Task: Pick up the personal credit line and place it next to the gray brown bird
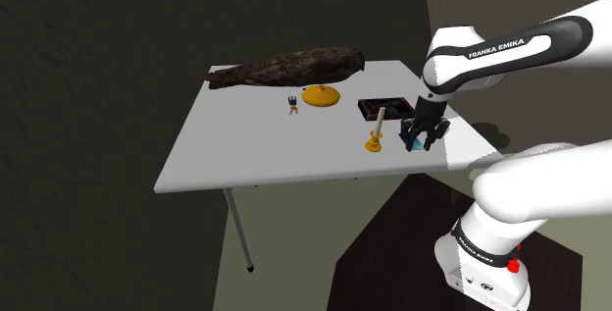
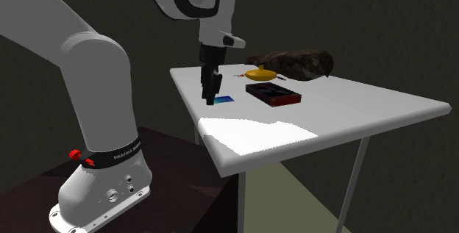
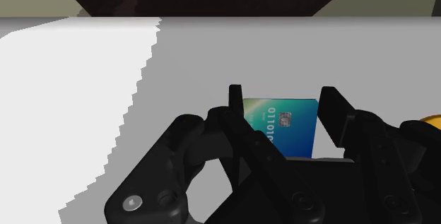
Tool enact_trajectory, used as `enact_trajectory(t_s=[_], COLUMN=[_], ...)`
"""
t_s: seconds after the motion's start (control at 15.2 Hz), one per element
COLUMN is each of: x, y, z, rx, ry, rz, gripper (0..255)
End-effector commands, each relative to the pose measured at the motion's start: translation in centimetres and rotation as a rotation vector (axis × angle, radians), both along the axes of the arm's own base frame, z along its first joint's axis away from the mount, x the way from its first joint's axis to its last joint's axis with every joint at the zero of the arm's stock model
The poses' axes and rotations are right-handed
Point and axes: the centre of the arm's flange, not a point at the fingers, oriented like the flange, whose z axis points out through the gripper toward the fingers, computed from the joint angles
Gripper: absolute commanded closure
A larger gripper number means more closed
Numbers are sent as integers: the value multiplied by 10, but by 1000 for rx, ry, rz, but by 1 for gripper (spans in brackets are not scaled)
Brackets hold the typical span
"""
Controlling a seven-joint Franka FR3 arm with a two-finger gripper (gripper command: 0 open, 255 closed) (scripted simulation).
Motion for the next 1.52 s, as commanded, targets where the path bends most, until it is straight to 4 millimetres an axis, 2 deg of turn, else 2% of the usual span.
enact_trajectory(t_s=[0.0, 1.45], x=[0, 0], y=[0, 0], z=[10, 127], rx=[1, 1], ry=[1, 1], rz=[0, 0], gripper=[255, 255])
